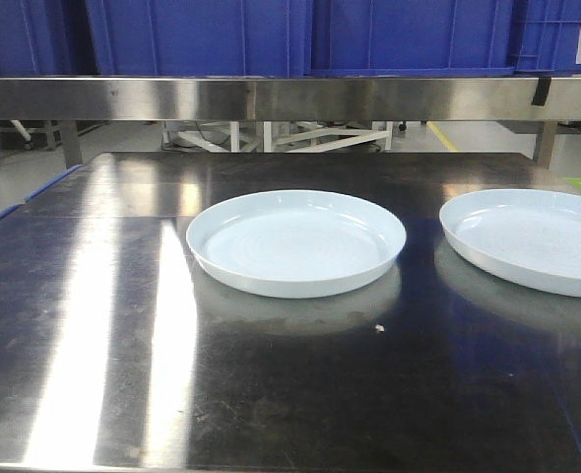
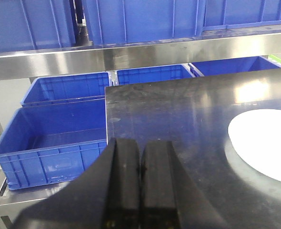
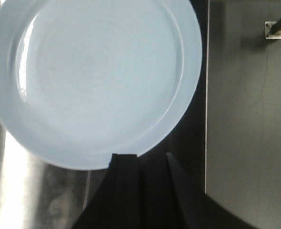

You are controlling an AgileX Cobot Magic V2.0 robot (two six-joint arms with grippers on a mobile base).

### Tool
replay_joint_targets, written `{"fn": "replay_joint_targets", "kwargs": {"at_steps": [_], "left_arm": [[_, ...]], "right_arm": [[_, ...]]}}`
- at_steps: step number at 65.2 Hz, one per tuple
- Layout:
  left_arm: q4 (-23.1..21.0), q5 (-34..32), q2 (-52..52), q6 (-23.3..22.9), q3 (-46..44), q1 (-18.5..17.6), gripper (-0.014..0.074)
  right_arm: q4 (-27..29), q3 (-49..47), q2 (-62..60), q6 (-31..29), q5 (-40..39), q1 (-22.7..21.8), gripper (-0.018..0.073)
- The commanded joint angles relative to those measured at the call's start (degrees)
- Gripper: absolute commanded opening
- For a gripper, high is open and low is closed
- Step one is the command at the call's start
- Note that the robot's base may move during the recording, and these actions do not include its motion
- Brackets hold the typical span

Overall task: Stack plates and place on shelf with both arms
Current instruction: 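Move the right gripper over the rim of the other white plate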

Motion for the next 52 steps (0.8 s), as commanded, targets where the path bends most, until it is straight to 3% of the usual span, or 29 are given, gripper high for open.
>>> {"fn": "replay_joint_targets", "kwargs": {"at_steps": [1, 14, 20, 52], "left_arm": [[0.0, -5.3, 0.4, -0.6, -1.7, 0.1, 0.0082], [0.0, -5.3, 0.4, -0.6, -1.7, 0.1, 0.0082], [0.0, -5.3, 0.4, -0.6, -1.7, 0.1, 0.0082], [0.0, -5.3, 0.4, -0.6, -1.7, 0.1, 0.0082]], "right_arm": [[0.5, -7.3, 4.8, -0.6, 1.9, -2.2, 0.0086], [-1.2, -20.4, 16.5, -0.7, 8.4, -4.7, 0.0321], [-3.2, -24.9, 21.3, -0.7, 10.7, -4.7, 0.0386], [-3.6, -29.5, 30.9, -0.7, 10.6, -4.7, 0.0397]]}}
